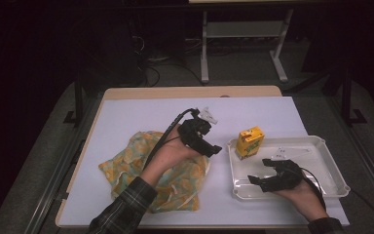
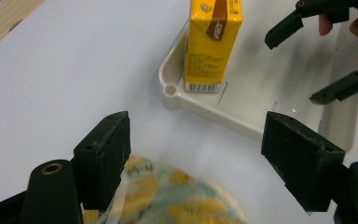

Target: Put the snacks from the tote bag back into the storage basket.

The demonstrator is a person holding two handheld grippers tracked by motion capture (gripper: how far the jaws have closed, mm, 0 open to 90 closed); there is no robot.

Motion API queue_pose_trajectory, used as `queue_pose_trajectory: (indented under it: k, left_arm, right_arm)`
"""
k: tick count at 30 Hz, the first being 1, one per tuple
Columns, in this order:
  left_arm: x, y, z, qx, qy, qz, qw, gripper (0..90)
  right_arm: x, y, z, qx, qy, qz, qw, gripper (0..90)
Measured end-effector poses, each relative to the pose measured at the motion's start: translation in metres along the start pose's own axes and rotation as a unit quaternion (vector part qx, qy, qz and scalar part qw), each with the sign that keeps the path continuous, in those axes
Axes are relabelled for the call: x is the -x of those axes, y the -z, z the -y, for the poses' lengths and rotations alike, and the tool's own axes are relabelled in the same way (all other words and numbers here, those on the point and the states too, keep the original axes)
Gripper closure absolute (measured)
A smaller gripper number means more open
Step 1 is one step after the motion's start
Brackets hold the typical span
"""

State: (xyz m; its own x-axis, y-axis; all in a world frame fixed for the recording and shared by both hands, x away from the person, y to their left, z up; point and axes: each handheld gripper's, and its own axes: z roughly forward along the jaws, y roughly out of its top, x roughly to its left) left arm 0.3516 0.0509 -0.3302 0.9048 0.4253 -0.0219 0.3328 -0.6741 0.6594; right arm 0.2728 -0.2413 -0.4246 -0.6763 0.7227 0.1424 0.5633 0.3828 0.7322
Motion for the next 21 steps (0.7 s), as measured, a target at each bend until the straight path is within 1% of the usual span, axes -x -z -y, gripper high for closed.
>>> queue_pose_trajectory:
  k: [1, 3, 4, 5, 6, 7, 8, 9, 10, 11, 13, 14, 15, 19, 20, 21]
  left_arm:
    - [0.000, 0.000, 0.000, 0.000, 0.000, 0.000, 1.0000, 23.8]
    - [-0.002, 0.006, 0.008, 0.004, 0.007, -0.006, 0.9999, 23.8]
    - [-0.005, 0.013, 0.016, 0.007, 0.010, -0.012, 0.9999, 23.9]
    - [-0.005, 0.013, 0.016, 0.007, 0.010, -0.012, 0.9999, 23.9]
    - [-0.009, 0.021, 0.024, 0.008, 0.015, -0.015, 0.9997, 24.0]
    - [-0.010, 0.024, 0.028, 0.012, 0.018, -0.018, 0.9996, 24.0]
    - [-0.010, 0.024, 0.028, 0.012, 0.018, -0.018, 0.9996, 24.1]
    - [-0.011, 0.028, 0.032, 0.013, 0.021, -0.019, 0.9995, 24.1]
    - [-0.014, 0.034, 0.039, 0.014, 0.019, -0.024, 0.9994, 24.1]
    - [-0.014, 0.034, 0.039, 0.014, 0.019, -0.024, 0.9994, 24.1]
    - [-0.016, 0.039, 0.047, 0.017, 0.019, -0.027, 0.9993, 24.1]
    - [-0.017, 0.044, 0.055, 0.022, 0.022, -0.030, 0.9991, 24.5]
    - [-0.017, 0.044, 0.055, 0.022, 0.022, -0.030, 0.9991, 24.5]
    - [-0.019, 0.054, 0.070, 0.025, 0.021, -0.037, 0.9988, 24.5]
    - [-0.019, 0.058, 0.077, 0.028, 0.022, -0.042, 0.9985, 24.6]
    - [-0.019, 0.058, 0.077, 0.028, 0.022, -0.042, 0.9985, 24.6]
  right_arm:
    - [0.000, 0.000, 0.000, 0.000, 0.000, 0.000, 1.0000, 13.8]
    - [0.000, 0.000, 0.000, 0.000, 0.002, 0.001, 1.0000, 13.8]
    - [0.000, 0.000, 0.000, 0.001, 0.000, 0.001, 1.0000, 13.8]
    - [0.000, 0.000, 0.000, 0.001, 0.000, 0.001, 1.0000, 13.8]
    - [0.000, -0.001, 0.000, 0.001, 0.000, 0.001, 1.0000, 13.8]
    - [0.000, -0.001, 0.000, 0.000, 0.001, 0.001, 1.0000, 13.8]
    - [0.001, -0.001, 0.000, 0.000, 0.001, 0.002, 1.0000, 13.8]
    - [0.000, -0.001, 0.000, 0.000, -0.001, 0.002, 1.0000, 13.8]
    - [0.000, -0.001, 0.000, -0.001, -0.002, 0.002, 1.0000, 13.8]
    - [0.000, -0.001, 0.000, -0.001, -0.002, 0.002, 1.0000, 13.8]
    - [0.000, -0.001, 0.000, -0.002, -0.001, 0.003, 1.0000, 13.8]
    - [0.000, -0.001, 0.000, -0.002, -0.001, 0.004, 1.0000, 13.8]
    - [0.000, -0.001, 0.000, -0.002, -0.001, 0.004, 1.0000, 13.8]
    - [0.000, -0.001, 0.000, -0.002, -0.003, 0.004, 1.0000, 13.8]
    - [0.000, -0.001, 0.000, -0.002, -0.003, 0.005, 1.0000, 13.8]
    - [0.000, -0.001, 0.000, -0.002, -0.003, 0.005, 1.0000, 13.8]
